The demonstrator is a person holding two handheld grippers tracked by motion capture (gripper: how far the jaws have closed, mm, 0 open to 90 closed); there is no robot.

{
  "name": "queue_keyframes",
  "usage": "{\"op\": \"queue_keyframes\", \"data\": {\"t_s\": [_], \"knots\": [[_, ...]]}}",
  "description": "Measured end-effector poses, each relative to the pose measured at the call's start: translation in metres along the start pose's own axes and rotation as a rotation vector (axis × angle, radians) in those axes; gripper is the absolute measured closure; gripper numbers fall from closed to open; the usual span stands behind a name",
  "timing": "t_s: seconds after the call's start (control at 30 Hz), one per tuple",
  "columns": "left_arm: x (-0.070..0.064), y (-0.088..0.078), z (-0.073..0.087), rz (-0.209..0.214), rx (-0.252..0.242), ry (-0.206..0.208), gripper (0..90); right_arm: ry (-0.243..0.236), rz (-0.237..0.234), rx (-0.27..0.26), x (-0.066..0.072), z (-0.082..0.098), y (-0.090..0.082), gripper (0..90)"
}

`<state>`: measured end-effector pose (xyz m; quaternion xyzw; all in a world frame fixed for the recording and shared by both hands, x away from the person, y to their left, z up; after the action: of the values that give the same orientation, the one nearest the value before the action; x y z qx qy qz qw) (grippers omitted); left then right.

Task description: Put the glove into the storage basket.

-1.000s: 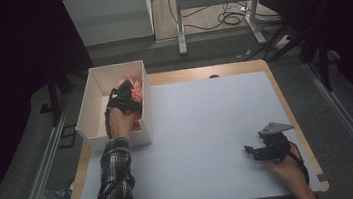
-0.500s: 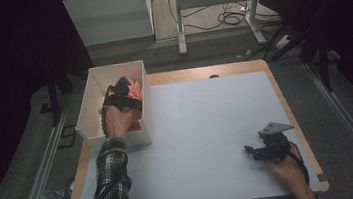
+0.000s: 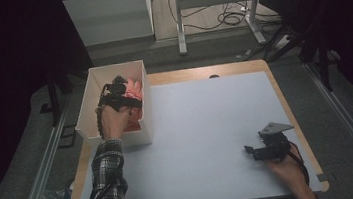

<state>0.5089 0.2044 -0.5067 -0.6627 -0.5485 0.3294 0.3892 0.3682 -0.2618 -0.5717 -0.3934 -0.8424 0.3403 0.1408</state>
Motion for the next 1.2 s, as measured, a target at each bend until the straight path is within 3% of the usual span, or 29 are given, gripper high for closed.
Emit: {"op": "queue_keyframes", "data": {"t_s": [0.3, 0.6, 0.97, 1.2], "knots": [[0.003, -0.013, 0.000, 0.002, -0.045, 0.013, 4.2, 0.000, 0.001, 0.000, 0.000, 0.000, 0.000, 19.2], [0.003, -0.036, -0.004, 0.015, -0.123, 0.031, 3.8, 0.000, 0.001, 0.000, 0.000, 0.000, 0.000, 19.1], [-0.007, -0.065, -0.009, 0.074, -0.221, 0.064, 3.8, -0.001, 0.003, 0.000, 0.000, 0.000, 0.000, 19.0], [-0.020, -0.079, -0.010, 0.106, -0.254, 0.105, 3.8, -0.001, 0.004, 0.000, 0.000, 0.000, 0.000, 18.9]]}}
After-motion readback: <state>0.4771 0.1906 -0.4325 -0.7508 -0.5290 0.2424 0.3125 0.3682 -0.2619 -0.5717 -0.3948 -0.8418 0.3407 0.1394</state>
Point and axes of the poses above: each handheld gripper's, and its own axes: y roughly forward along the jaws, z roughly out of its underside, x roughly to its left, the point moved 6 cm from there along y, roughly forward along the jaws, and after that the axes turned 2 degrees about -z, right-handed, at the moved point
